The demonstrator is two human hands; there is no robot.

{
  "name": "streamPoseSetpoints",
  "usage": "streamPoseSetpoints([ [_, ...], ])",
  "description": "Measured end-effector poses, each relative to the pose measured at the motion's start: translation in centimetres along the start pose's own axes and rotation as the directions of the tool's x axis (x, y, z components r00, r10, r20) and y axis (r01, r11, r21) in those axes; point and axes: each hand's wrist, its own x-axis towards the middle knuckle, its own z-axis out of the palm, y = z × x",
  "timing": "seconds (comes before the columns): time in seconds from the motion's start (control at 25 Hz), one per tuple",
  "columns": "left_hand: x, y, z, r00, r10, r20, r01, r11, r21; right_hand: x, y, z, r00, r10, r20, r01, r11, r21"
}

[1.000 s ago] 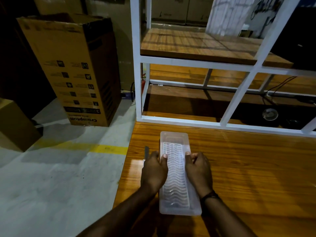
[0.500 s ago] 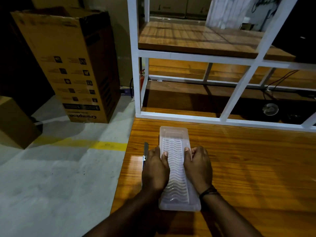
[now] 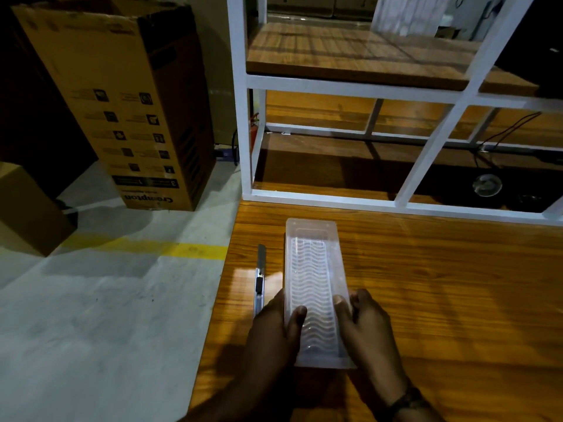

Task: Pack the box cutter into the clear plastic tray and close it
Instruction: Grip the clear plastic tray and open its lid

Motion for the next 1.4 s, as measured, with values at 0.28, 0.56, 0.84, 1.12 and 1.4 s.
streamPoseSetpoints([
  [0.28, 2.1, 2.5, -0.6, 0.999, -0.013, -0.049, 0.023, 0.974, 0.225, 2.6, -1.1, 1.2, 0.997, -0.041, -0.064, 0.033, 0.991, -0.131],
  [0.56, 2.7, 4.5, -0.4, 0.977, -0.21, 0.035, 0.159, 0.828, 0.538, 1.6, -2.5, 1.1, 0.985, -0.166, -0.043, 0.109, 0.798, -0.593],
  [0.84, 2.9, 4.4, -1.3, 0.969, -0.229, 0.092, 0.139, 0.816, 0.561, 1.4, -2.8, 1.3, 0.971, -0.223, -0.085, 0.103, 0.713, -0.694],
  [1.12, 3.7, 4.3, -2.4, 0.946, -0.274, 0.174, 0.149, 0.843, 0.518, 2.3, -2.8, 1.4, 0.951, -0.292, 0.096, 0.268, 0.634, -0.725],
  [1.4, 4.8, 4.7, -3.4, 0.922, -0.324, 0.214, 0.218, 0.888, 0.404, -0.4, -6.6, 0.4, 0.953, -0.163, 0.255, 0.295, 0.687, -0.663],
])
